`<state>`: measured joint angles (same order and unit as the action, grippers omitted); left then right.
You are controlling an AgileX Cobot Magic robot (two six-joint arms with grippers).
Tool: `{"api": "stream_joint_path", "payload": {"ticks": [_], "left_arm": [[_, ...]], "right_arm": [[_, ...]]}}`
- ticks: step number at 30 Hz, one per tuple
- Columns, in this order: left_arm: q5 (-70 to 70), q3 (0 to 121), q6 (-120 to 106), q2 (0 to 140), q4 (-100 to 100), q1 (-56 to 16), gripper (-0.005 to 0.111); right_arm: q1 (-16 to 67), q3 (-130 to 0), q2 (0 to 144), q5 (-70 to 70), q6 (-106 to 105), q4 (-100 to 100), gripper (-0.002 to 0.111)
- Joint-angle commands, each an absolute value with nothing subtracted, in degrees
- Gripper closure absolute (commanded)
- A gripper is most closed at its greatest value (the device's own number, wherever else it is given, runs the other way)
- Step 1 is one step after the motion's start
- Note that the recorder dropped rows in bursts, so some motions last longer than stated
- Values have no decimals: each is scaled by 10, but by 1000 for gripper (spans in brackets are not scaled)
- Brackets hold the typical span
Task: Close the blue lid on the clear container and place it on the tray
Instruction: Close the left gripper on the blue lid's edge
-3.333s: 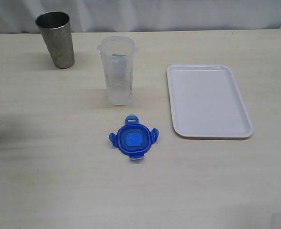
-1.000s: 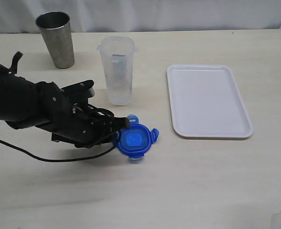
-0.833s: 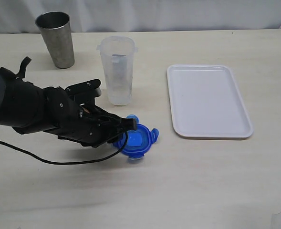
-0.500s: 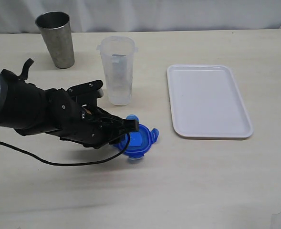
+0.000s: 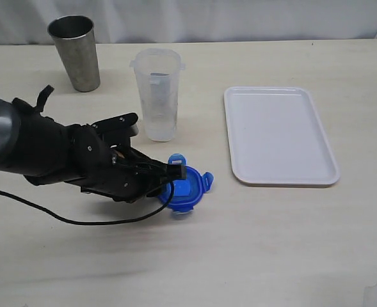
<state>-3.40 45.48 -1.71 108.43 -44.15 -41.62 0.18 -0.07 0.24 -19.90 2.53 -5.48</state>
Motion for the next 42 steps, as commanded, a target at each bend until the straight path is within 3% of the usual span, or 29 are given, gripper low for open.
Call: {"api": "stream_joint_path", "payload": {"ticks": [1,12,21,42], "left_arm": [[-27,454,-13,1094,-447,-420,67],[-23,454,-11,1093,-447,-420,68],[-25,454,-11,1093,-456,-420,90],[-28,454,-15,1092,-456,-420,96]], "right_arm": [[2,0,0,-198,25,-52,95],[2,0,0,-198,25,-52,95],[2,0,0,-198,25,-52,95],[2,0,0,-198,25,-52,95]]}}
